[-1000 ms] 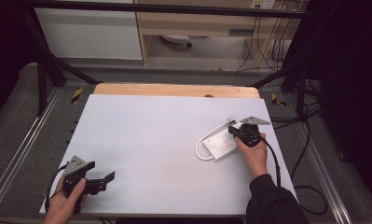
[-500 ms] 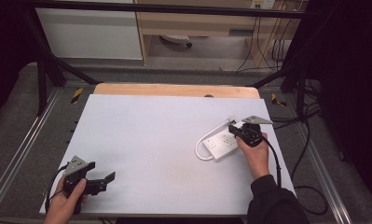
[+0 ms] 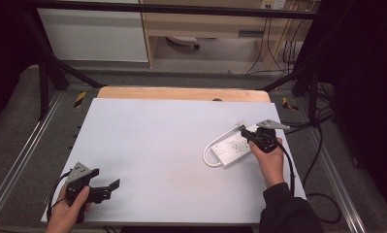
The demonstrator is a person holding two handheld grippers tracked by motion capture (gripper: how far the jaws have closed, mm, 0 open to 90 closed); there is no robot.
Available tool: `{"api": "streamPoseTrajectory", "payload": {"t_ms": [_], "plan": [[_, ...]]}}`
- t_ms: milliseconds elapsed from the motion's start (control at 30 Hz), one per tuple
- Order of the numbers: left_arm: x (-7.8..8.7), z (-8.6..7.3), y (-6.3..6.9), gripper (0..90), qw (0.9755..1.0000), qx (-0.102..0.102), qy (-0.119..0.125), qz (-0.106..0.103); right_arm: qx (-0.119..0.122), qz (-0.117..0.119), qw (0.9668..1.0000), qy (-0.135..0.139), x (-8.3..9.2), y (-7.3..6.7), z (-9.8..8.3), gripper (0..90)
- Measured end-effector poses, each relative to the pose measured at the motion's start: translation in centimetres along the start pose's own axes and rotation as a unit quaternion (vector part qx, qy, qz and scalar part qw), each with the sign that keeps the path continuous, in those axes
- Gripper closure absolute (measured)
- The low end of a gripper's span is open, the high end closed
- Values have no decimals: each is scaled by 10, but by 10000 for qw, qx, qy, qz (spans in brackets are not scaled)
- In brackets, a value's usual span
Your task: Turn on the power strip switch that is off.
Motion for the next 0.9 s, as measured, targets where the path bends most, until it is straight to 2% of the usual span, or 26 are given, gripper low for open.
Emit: {"api": "streamPoseTrajectory", "payload": {"t_ms": [300,500,633,800,900], "plan": [[0,-1,1,67,10000,-1,-17,-13,-116,10,9999,-1,5,1,3,735],[0,0,1,67,10000,-5,-13,-18,-221,25,9997,-57,10,2,8,584],[0,-1,1,67,10000,-7,-17,-20,-330,142,9993,80,14,-1,16,399],[0,0,1,67,10000,-8,-21,-19,-176,-79,9998,83,17,-2,20,211],[0,0,1,67,10000,-14,-15,-20,-92,-217,9997,9,16,-2,19,136]]}}
Point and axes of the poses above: each handheld gripper's, and its own axes: x roughly backward along the jaws, z roughly out of its top, y roughly to its right, the point moved 8 cm from there along -x, roughly forward along the jaws
